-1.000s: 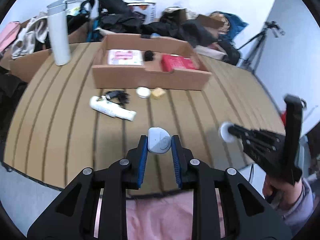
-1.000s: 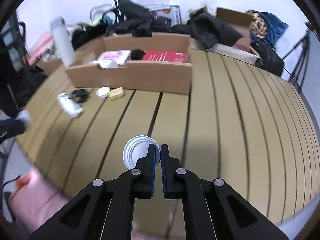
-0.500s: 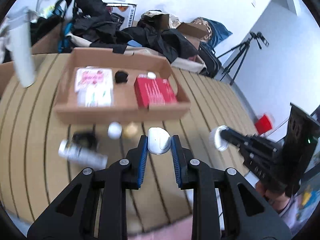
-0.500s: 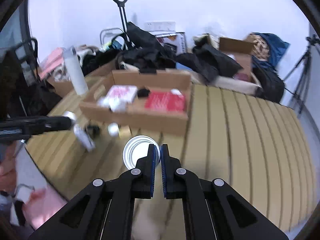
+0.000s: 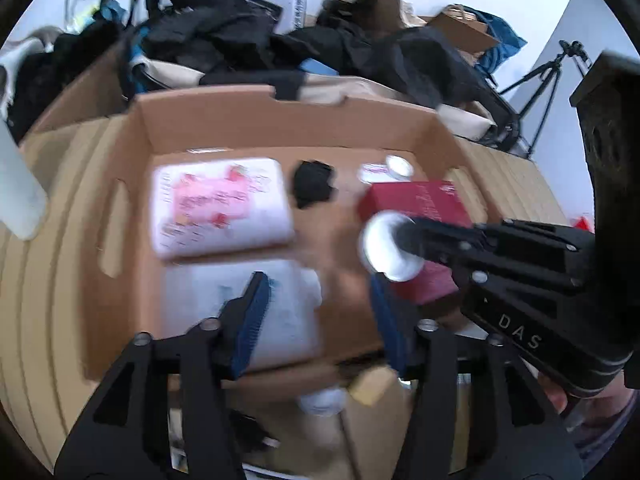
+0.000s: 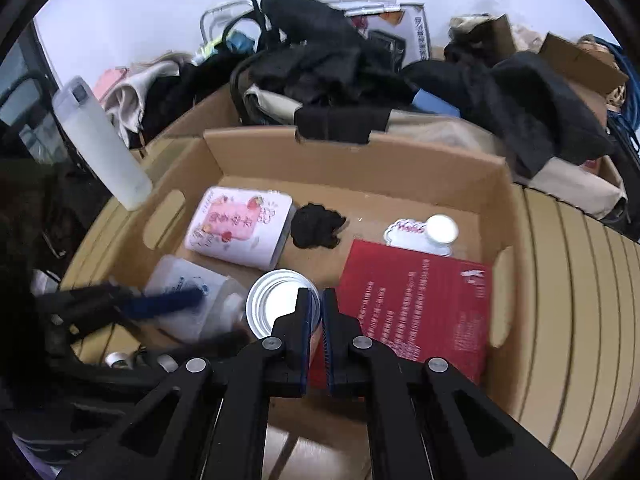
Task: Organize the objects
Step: 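Carry the oval item with the left gripper while the right gripper carries the tin into the box, then open both grippers and withdraw them from the box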
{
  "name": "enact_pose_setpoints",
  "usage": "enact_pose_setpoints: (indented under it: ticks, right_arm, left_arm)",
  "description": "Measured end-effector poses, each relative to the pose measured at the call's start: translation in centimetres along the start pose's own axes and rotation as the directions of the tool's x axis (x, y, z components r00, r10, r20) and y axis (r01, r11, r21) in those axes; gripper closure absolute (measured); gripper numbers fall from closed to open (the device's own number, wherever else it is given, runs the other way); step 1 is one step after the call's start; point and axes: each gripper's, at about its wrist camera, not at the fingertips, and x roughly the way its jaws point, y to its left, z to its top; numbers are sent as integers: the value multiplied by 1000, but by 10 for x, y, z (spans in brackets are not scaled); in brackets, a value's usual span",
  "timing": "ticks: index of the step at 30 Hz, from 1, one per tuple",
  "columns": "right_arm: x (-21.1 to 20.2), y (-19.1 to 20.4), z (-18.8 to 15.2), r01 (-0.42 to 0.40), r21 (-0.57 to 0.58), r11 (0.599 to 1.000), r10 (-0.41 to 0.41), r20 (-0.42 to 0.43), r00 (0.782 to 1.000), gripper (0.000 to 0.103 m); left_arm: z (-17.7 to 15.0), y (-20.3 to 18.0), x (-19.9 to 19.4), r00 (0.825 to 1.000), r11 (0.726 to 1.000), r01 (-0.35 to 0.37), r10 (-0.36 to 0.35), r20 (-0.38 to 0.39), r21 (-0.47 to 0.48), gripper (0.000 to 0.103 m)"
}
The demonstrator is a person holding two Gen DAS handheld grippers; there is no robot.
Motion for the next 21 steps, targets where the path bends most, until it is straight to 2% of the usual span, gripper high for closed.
enact_pose_setpoints:
  ticks: [3, 4, 5, 9, 13, 15, 16, 17, 18, 19, 21]
  right_arm:
    - [11, 3, -5, 19, -8, 1000, -19, -26, 999, 97]
    - [12, 4, -7, 5, -10, 1000, -5, -35, 999, 97]
    - [12, 4, -9, -7, -10, 1000, 7, -38, 999, 97]
    - [-5, 2, -9, 26, -7, 1000, -26, -30, 999, 96]
    - [-41, 1, -6, 10, 4, 1000, -10, 6, 1000, 92]
    - [-61, 3, -9, -36, 12, 999, 35, 20, 999, 79]
    - [-64, 4, -9, -51, 17, 999, 50, 20, 999, 73]
    - [-67, 8, -7, -63, 21, 998, 62, 22, 998, 56]
    - [-66, 12, -4, -62, 26, 998, 62, 31, 998, 33]
    - [-61, 16, 1, -48, 38, 998, 46, 41, 998, 27]
    - [-53, 19, 7, -10, 63, 998, 9, 13, 1000, 25]
  left_arm:
    - [-3, 11, -7, 999, 999, 47, -47, -14, -23, 40]
    - [-5, 14, -11, 999, 998, 47, -47, -9, -36, 40]
    - [-6, 18, -16, 999, 998, 39, -40, -4, -45, 40]
    - [-3, 28, -40, 999, 997, 27, -26, 19, -72, 39]
    - [-8, 28, -92, 996, 996, -14, 21, 89, -83, 30]
    - [-11, 25, -114, 992, 997, -30, 39, 122, -74, 27]
    - [-13, 22, -126, 989, 996, -42, 52, 141, -74, 22]
    - [-14, 19, -135, 984, 995, -65, 77, 158, -81, 21]
    - [-15, 18, -140, 982, 992, -82, 96, 162, -93, 21]
    - [-19, 16, -148, 982, 990, -87, 105, 159, -114, 21]
    - [-26, 15, -159, 985, 990, -64, 83, 152, -128, 21]
